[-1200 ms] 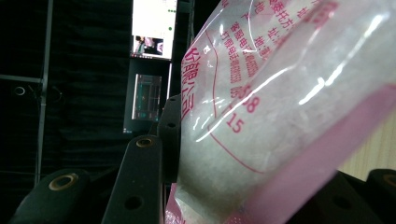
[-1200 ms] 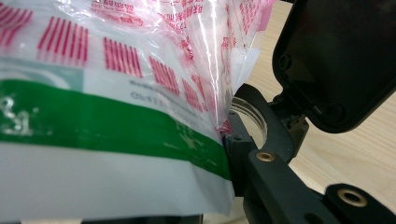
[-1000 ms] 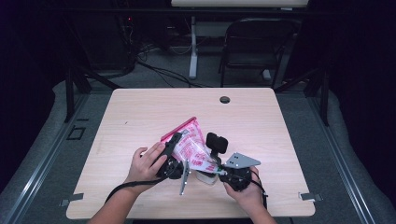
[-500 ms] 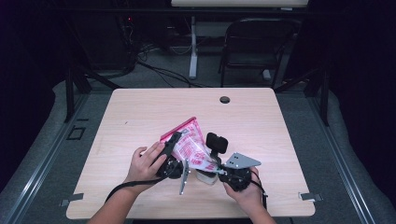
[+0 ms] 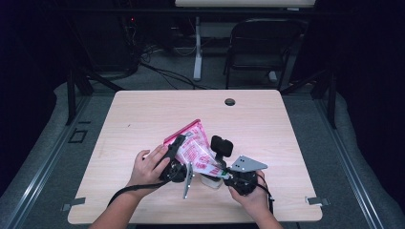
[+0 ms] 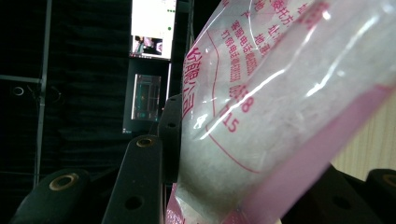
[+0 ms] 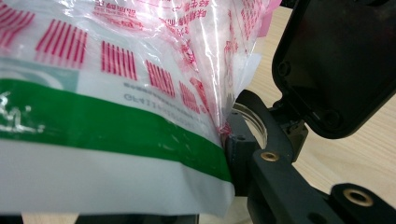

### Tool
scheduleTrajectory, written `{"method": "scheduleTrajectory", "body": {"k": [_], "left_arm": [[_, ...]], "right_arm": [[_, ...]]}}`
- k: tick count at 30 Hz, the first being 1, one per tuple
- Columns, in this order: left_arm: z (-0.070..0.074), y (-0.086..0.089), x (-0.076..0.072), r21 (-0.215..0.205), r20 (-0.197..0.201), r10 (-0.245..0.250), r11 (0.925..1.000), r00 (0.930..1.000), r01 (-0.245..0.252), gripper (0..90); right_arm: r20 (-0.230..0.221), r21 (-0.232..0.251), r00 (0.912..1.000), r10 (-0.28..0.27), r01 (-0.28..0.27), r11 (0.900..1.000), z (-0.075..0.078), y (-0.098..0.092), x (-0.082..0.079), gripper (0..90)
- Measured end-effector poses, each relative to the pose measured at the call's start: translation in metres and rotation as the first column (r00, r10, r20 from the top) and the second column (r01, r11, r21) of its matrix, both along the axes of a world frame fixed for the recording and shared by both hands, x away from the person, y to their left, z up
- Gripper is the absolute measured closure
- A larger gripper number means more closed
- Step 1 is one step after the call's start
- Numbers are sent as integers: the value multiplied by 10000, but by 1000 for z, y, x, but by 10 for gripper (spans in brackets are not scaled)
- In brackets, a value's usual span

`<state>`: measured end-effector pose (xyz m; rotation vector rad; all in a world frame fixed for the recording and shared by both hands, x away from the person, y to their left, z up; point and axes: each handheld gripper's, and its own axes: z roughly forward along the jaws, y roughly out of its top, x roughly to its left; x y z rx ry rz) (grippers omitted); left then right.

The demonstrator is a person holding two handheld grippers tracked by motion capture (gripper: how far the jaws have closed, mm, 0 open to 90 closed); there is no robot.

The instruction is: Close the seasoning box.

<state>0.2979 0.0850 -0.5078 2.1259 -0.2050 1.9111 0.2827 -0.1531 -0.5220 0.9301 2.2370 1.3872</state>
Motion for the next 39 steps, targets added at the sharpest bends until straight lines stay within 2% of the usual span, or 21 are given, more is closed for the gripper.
{"method": "scheduleTrajectory", "body": {"k": [5,8,13,14,17,39], "left_arm": [[1,1,0,49,94,24,10000,10000,-25,655],[-1,1,0,-108,13,-29,9999,10000,30,655],[0,1,0,-136,41,-38,9999,10000,38,657],[1,1,-1,-22,57,40,10000,10000,-40,658],[0,1,0,-156,33,-34,9999,10000,34,659],[2,1,-3,-86,137,-51,9999,9999,52,660]], "right_arm": [[-11,-10,10000,24,-24,10000,-1,0,0,825],[-13,-20,10000,-5,5,10000,-1,1,0,823],[-29,-43,10000,22,-22,10000,-1,1,1,819],[-30,-33,10000,31,-31,10000,-1,1,0,823],[-30,-55,10000,25,-25,10000,-1,1,0,830],[-51,-147,10000,39,-40,9999,-3,3,1,841]]}}
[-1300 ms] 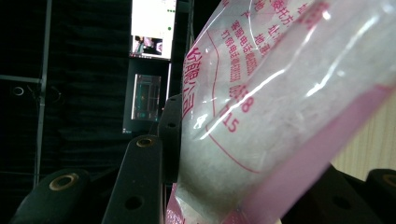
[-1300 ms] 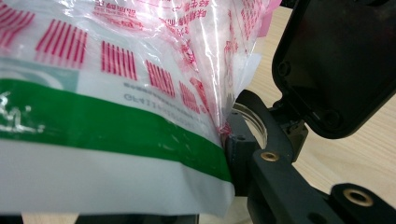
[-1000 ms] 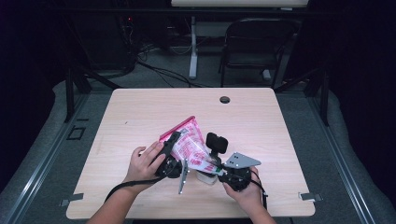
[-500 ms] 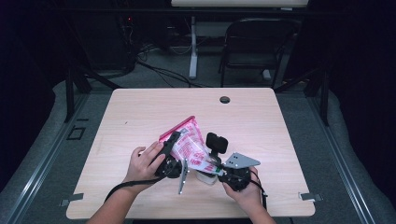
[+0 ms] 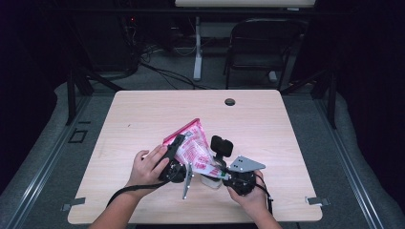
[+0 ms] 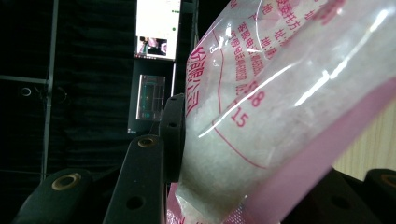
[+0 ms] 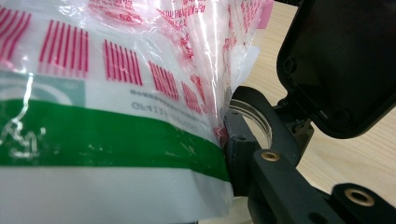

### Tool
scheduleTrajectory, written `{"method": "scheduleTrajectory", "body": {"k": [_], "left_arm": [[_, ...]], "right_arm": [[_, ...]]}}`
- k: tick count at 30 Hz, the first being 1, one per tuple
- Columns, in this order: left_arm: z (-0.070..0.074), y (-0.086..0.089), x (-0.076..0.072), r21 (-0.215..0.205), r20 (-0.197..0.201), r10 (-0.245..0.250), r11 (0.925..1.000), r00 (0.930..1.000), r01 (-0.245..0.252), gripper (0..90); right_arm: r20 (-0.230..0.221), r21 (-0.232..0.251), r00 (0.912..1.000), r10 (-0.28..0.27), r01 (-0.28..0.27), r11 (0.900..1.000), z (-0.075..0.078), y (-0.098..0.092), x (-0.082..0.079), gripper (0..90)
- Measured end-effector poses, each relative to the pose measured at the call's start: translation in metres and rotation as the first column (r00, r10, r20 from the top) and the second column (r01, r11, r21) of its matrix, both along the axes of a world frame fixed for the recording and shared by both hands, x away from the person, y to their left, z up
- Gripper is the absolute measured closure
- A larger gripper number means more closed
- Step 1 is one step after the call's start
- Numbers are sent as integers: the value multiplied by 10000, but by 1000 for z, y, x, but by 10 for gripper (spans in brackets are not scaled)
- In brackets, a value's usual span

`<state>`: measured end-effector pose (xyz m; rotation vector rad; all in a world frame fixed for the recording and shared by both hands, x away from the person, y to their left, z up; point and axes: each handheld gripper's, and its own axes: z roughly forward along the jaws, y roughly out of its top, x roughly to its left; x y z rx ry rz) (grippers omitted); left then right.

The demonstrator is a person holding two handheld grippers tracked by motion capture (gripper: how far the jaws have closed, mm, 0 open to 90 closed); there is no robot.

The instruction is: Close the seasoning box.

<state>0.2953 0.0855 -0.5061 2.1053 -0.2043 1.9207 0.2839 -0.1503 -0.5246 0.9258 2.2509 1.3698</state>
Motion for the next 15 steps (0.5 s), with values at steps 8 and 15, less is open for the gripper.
{"method": "scheduleTrajectory", "body": {"k": [8,15], "left_arm": [[1,-1,-1,69,177,-75,9999,9998,74,666],[2,-1,-2,112,120,-102,9999,9999,101,672]], "right_arm": [[-10,16,10000,-26,26,10000,-1,0,0,841],[2,11,10000,-63,63,10000,-1,0,0,835]]}}
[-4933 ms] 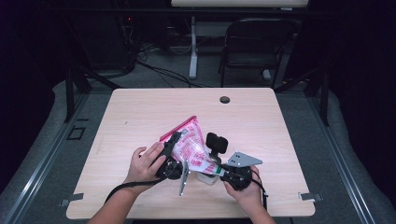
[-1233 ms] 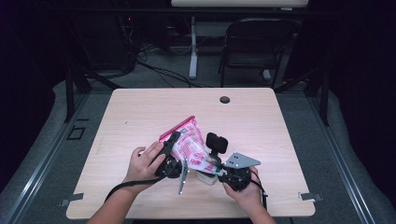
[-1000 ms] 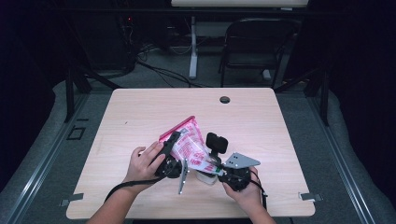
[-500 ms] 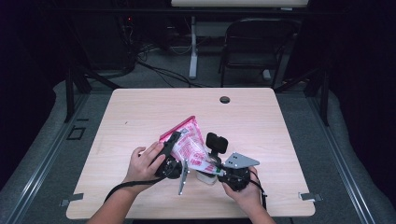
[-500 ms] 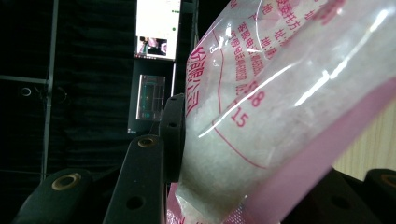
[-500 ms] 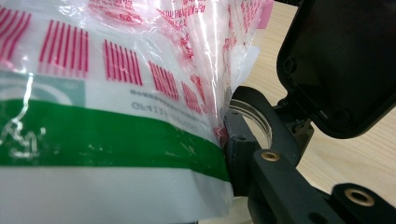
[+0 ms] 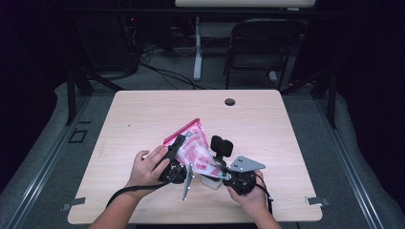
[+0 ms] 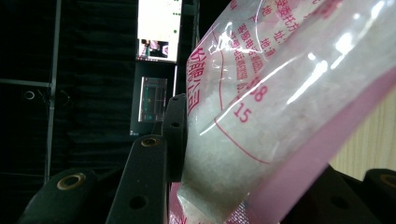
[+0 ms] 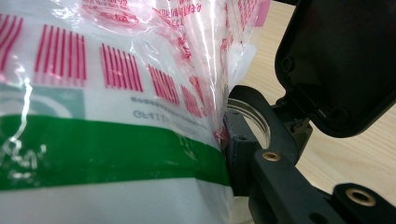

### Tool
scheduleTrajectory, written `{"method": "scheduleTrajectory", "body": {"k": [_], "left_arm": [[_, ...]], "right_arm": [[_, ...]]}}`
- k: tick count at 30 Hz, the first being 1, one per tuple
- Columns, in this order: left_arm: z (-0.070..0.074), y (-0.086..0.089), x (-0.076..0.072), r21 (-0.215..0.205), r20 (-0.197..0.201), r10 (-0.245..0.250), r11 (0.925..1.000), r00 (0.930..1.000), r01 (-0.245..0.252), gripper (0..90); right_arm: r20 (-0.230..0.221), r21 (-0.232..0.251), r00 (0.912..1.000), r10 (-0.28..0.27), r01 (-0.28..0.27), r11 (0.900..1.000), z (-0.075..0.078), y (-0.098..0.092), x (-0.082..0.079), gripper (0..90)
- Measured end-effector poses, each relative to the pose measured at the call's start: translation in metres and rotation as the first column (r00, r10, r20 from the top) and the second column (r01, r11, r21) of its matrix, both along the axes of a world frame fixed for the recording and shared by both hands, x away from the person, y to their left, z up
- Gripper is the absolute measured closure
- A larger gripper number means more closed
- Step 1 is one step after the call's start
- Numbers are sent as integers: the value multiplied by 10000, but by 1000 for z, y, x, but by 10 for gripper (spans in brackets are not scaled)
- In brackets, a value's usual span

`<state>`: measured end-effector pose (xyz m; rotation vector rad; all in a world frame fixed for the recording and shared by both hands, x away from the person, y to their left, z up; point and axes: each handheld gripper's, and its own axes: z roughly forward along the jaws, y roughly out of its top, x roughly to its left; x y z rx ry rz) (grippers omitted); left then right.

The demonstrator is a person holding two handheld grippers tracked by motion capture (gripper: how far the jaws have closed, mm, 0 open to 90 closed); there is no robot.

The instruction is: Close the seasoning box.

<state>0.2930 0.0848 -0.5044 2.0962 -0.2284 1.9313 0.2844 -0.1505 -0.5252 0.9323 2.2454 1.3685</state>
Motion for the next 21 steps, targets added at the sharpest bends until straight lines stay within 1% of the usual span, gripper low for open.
{"method": "scheduleTrajectory", "body": {"k": [13,21], "left_arm": [[1,0,-1,43,65,-47,10000,10000,47,675],[1,1,-1,13,12,-20,10000,10000,20,676]], "right_arm": [[53,45,10000,-72,71,10000,0,0,0,835],[64,60,10000,-74,74,10000,0,0,0,833]]}}
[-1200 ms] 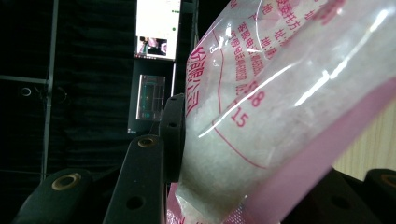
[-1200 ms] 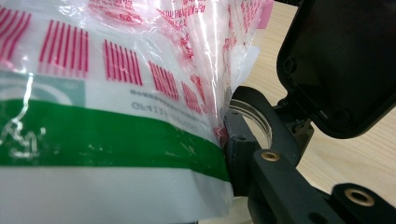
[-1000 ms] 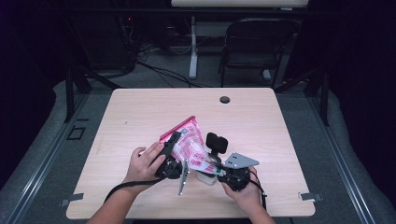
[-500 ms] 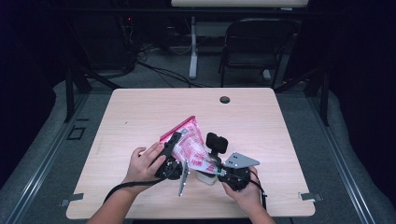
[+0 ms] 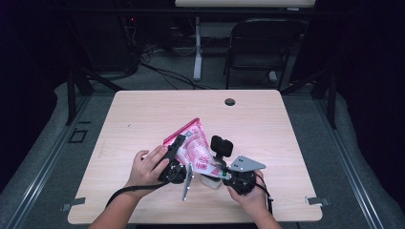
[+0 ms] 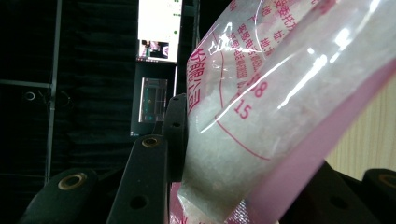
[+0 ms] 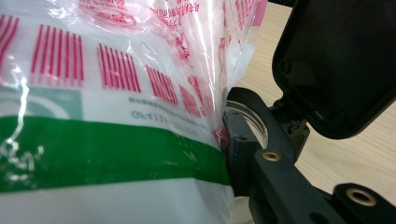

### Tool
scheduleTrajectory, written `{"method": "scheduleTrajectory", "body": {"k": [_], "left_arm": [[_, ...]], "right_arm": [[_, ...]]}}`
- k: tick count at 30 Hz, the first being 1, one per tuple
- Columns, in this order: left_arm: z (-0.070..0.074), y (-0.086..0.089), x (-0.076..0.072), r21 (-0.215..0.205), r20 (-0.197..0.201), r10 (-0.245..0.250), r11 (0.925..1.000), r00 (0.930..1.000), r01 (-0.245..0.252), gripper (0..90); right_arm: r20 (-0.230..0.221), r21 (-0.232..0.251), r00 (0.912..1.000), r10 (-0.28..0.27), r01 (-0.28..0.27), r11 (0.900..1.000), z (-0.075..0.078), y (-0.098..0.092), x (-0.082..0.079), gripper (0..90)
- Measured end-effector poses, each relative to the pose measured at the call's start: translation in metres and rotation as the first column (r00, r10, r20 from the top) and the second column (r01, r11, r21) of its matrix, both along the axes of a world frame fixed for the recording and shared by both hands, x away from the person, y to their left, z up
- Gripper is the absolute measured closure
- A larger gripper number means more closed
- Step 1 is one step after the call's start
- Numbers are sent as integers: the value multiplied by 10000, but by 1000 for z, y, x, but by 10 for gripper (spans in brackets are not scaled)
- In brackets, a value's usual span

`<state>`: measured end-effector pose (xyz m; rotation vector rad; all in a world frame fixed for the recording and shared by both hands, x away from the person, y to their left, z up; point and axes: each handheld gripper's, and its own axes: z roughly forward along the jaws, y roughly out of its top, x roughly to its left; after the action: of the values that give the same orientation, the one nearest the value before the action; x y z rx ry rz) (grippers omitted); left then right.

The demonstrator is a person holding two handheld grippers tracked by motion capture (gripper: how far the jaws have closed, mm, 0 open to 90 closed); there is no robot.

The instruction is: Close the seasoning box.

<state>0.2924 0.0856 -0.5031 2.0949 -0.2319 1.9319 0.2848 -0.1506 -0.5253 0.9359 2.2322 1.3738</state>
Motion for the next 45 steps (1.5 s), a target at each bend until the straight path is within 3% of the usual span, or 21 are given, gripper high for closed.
{"method": "scheduleTrajectory", "body": {"k": [24,45], "left_arm": [[1,2,1,35,8,36,10000,10000,-36,676],[2,3,1,-9,122,1,10000,9999,-1,676]], "right_arm": [[9,89,10000,-78,78,9999,0,-1,1,769],[41,100,9999,-111,111,9999,0,-1,0,775]]}}
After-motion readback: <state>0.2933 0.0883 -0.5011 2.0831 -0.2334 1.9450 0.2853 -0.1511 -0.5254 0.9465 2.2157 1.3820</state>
